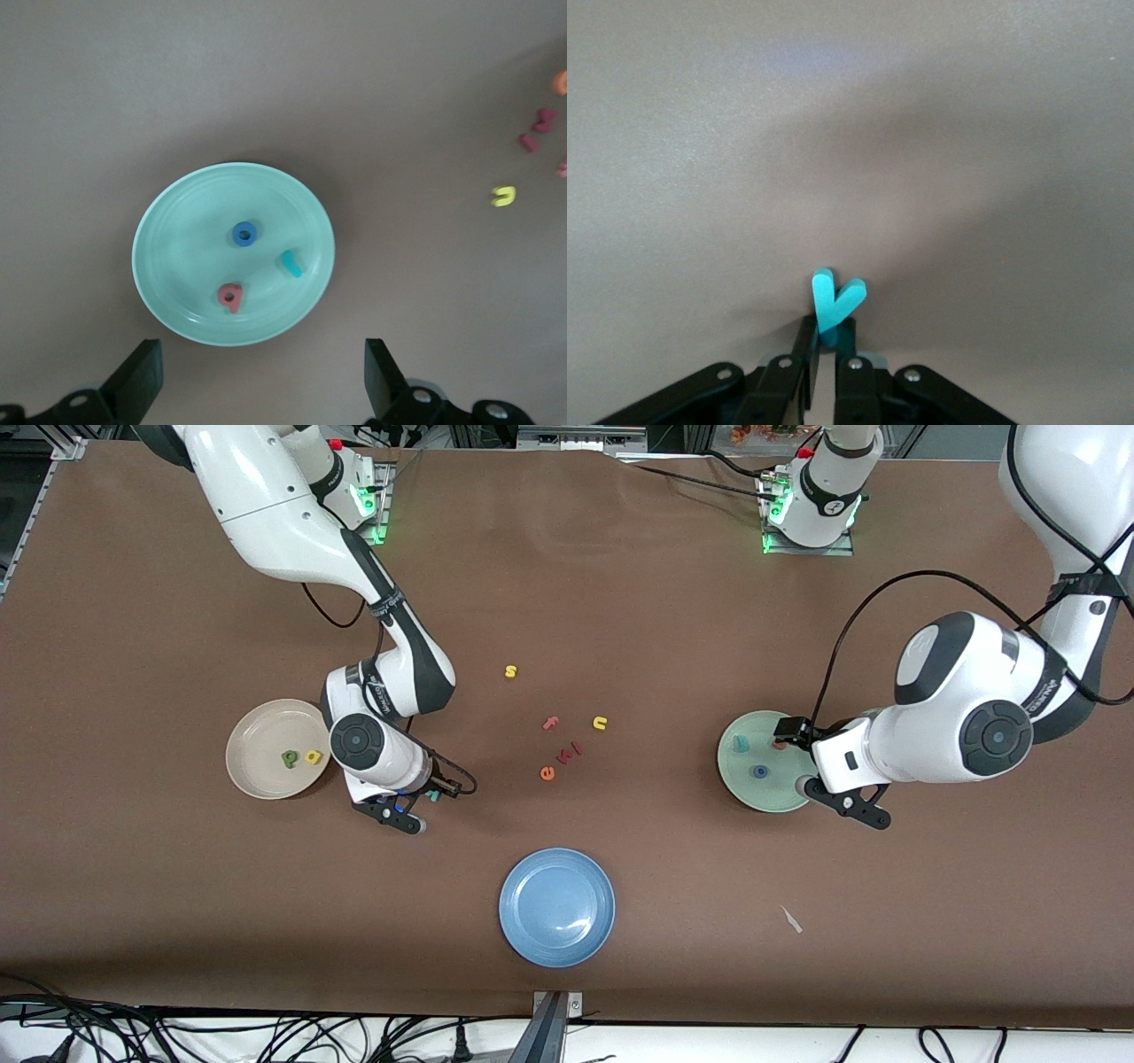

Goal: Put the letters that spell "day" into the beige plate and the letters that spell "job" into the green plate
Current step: 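Grasp the cyan y with the right gripper while the left gripper withdraws, then lift the cyan y with the right gripper while the left gripper retracts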

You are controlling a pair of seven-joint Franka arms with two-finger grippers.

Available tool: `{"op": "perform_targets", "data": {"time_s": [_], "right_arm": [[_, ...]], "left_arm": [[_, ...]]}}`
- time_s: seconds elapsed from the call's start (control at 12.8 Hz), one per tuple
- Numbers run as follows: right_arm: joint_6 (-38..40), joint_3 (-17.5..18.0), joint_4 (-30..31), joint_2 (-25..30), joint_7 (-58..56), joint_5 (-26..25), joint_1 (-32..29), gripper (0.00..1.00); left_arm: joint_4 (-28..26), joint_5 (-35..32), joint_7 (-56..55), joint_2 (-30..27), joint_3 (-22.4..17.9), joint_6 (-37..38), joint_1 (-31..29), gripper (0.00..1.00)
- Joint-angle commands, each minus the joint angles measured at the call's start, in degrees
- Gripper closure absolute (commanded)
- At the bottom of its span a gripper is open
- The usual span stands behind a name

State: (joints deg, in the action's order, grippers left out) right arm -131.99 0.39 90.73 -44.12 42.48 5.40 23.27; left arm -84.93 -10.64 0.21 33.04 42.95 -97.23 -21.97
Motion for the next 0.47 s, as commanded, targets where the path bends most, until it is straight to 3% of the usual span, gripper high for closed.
{"op": "perform_targets", "data": {"time_s": [0.0,0.16,0.39], "right_arm": [[-0.1,-0.1,-2.4,-2.2,0.0,-0.7,0.3,0.91],[-0.1,-0.1,-2.4,-2.2,0.0,-0.7,0.3,0.96],[-0.1,-0.1,-2.4,-2.2,0.0,-0.7,0.3,1.0]], "left_arm": [[1.6,0.4,-3.0,-5.9,0.5,3.8,1.0,0.0],[2.5,0.5,-2.0,-10.9,-1.0,3.7,0.4,0.0],[4.9,1.5,-1.8,-11.1,-0.7,3.9,-2.5,0.0]]}}
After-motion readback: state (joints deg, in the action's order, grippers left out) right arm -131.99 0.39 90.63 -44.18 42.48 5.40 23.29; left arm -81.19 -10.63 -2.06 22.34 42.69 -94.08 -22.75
